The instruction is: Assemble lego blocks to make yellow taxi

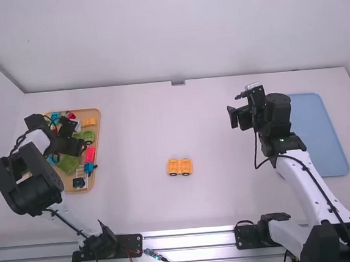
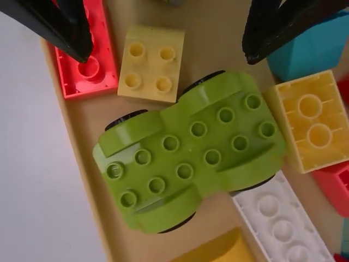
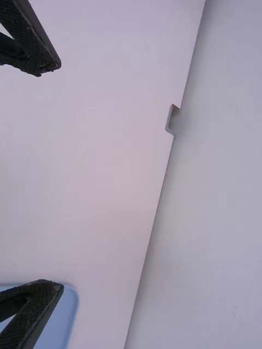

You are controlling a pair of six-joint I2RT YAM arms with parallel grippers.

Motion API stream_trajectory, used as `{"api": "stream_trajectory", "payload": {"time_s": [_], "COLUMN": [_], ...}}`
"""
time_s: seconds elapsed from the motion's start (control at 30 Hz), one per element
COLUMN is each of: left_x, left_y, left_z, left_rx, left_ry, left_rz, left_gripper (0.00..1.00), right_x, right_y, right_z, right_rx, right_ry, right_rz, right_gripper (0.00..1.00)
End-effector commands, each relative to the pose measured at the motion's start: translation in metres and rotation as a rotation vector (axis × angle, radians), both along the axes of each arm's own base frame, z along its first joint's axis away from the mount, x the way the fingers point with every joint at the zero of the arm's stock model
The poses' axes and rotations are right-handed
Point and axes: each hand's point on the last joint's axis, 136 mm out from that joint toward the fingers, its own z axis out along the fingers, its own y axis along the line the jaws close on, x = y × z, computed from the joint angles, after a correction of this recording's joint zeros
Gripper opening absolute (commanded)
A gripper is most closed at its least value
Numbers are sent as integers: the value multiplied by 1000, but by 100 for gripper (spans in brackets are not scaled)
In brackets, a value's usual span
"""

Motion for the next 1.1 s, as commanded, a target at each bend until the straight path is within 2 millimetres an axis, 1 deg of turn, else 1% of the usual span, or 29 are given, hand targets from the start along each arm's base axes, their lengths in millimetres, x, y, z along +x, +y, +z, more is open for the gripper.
{"api": "stream_trajectory", "payload": {"time_s": [0.0, 0.13, 0.17, 0.27, 0.37, 0.4, 0.67, 0.73, 0.83, 0.93, 1.07], "left_x": [-9, -12, -10, -10, -10, -11, -15, -15, -18, -17, -17], "left_y": [4, 5, 3, -3, -10, -12, -13, -13, -9, -9, -7], "left_z": [-8, -11, -10, -8, -10, -13, -30, -33, -35, -35, -34], "left_rx": [-22, -71, -92, -106, -109, -112, -87, -81, -67, -60, -60], "left_ry": [18, 4, -10, -26, -19, -21, -41, -49, -37, -38, -39], "left_rz": [10, 19, 15, -40, -58, -63, -60, -59, -48, -48, -42], "left_gripper": [75, 77, 78, 78, 79, 81, 77, 74, 72, 68, 67], "right_x": [2, 3, 2, 3, 2, 2, 3, 3, 2, 3, 2], "right_y": [1, 0, 0, 0, 1, 0, 0, 0, 1, 0, 1], "right_z": [16, 16, 16, 16, 16, 16, 16, 16, 16, 16, 16], "right_rx": [8, 8, 9, 9, 8, 9, 9, 8, 8, 8, 9], "right_ry": [-35, -35, -35, -35, -35, -35, -35, -35, -35, -35, -35], "right_rz": [-1, -2, -2, -2, -1, -1, -2, -2, 0, -3, 0], "right_gripper": [99, 99, 99, 99, 99, 99, 99, 99, 99, 99, 99]}}
